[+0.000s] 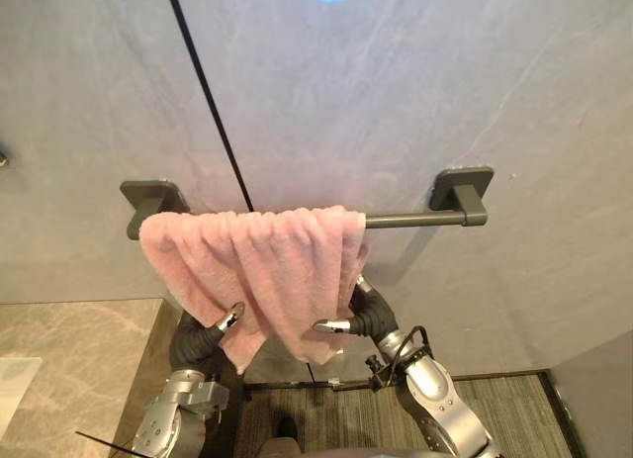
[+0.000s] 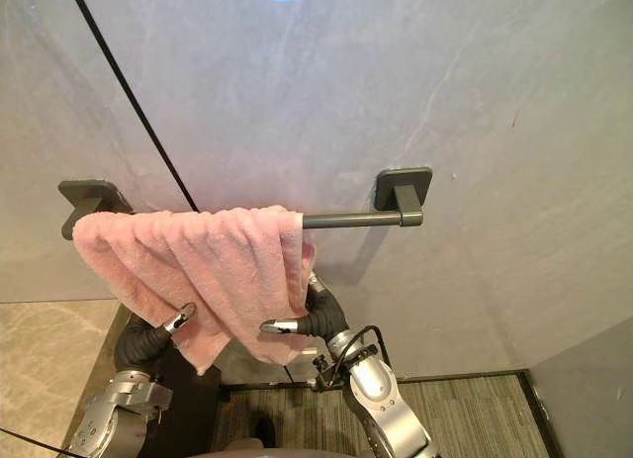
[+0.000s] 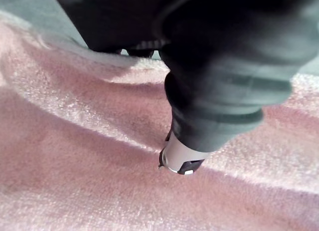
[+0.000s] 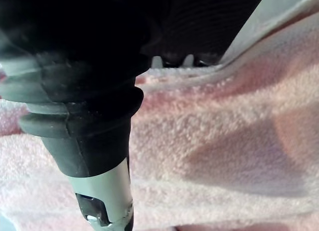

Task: Organize washtable

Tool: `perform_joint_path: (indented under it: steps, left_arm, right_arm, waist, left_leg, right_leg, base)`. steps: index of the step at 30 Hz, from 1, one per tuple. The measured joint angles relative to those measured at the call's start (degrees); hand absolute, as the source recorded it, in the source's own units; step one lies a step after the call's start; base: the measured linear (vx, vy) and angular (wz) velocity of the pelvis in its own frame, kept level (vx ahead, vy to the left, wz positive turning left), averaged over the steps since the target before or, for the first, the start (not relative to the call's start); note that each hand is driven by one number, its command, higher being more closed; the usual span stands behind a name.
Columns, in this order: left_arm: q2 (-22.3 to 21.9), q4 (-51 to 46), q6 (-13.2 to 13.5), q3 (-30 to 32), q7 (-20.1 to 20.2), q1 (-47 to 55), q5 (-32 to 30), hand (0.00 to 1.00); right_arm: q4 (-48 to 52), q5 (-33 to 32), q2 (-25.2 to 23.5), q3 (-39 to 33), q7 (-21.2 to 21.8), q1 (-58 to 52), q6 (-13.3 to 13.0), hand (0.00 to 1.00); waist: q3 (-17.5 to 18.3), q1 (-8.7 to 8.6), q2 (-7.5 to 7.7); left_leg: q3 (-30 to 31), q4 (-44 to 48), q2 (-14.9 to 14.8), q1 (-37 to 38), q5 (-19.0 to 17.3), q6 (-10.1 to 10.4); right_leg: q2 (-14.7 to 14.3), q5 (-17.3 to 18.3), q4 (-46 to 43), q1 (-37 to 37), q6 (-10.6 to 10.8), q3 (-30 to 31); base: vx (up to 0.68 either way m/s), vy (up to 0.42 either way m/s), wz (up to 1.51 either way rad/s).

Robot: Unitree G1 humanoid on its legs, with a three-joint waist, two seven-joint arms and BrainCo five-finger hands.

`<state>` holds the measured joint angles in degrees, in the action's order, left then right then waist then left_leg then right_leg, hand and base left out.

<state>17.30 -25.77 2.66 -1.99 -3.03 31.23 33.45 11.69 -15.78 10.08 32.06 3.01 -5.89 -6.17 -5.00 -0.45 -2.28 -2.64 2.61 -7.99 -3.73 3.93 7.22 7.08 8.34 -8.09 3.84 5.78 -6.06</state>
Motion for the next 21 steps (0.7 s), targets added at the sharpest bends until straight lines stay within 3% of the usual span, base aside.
perform_joint_path:
  steps: [1, 2, 6, 7, 15, 21]
  left_arm:
    - [0.49, -0.29, 0.02, -0.09, 0.18, -0.01, -0.11, 0.00]
    - [1.90, -1.02, 0.03, -0.23, 0.55, -0.10, -0.18, 1.00]
    - [4.91, -1.95, 0.63, -0.23, 0.62, -1.72, -0.16, 1.00]
    - [5.45, -1.95, 0.77, -0.25, 0.61, -2.39, -0.16, 1.00]
    - [5.51, -3.38, 1.57, -0.78, 0.27, -5.41, -0.60, 1.00]
    - [-1.02, -3.59, 1.59, -0.42, -2.23, -7.69, -7.42, 1.00]
  right_arm:
    - [0.00, -0.12, 0.05, 0.65, 0.08, 0.55, 0.00, 0.00]
    - [0.00, -0.18, 0.25, 2.43, 0.30, 2.06, 0.00, 0.00]
    - [-0.10, -0.19, 0.48, 5.72, 0.66, 5.91, 0.00, 0.00]
    - [-0.15, -0.06, 0.41, 6.55, 0.63, 7.24, 0.00, 1.00]
    - [-2.29, 0.67, 0.41, 6.83, -1.73, 10.57, 0.09, 1.00]
    - [-2.48, 3.98, 0.01, 3.64, -2.91, 10.70, 0.49, 1.00]
  waist:
    - [0.01, 0.07, 0.03]
    - [0.01, 0.42, 0.07]
    - [0.10, 1.41, 0.21]
    - [0.13, 1.47, 0.28]
    - [0.09, 2.03, 0.69]
    - [0.08, 2.98, 0.69]
  left_leg:
    - [-0.02, -0.07, -0.01, -0.03, 0.00, 0.00]
    - [-0.05, -0.24, -0.01, -0.06, 0.01, 0.01]
    - [-0.46, -0.56, -0.04, -1.11, 0.11, -0.10]
    - [-0.56, -0.59, -0.01, -1.83, 0.24, -0.24]
    - [-1.94, -1.84, 0.40, -4.39, 1.28, -0.79]
    - [-1.98, -5.51, 1.21, -4.44, 3.54, -1.35]
  right_leg:
    - [0.00, 0.00, -0.02, -0.08, 0.00, 0.00]
    - [-0.01, 0.00, 0.00, -0.17, 0.00, 0.00]
    - [0.02, -0.05, -0.07, -1.60, 0.04, 0.25]
    - [0.07, -0.17, -0.14, -2.40, 0.10, 0.34]
    - [0.60, -1.04, -0.14, -5.91, 0.45, 1.57]
    - [1.22, -1.07, -0.96, -7.91, 0.63, 1.49]
  base:
    - [0.00, 0.000, 0.00]
    - [0.00, 0.000, 0.00]
    - [0.00, 0.000, -0.03]
    - [0.00, 0.000, 0.00]
    - [0.02, 0.015, -0.08]
    - [-0.01, 0.010, 0.01]
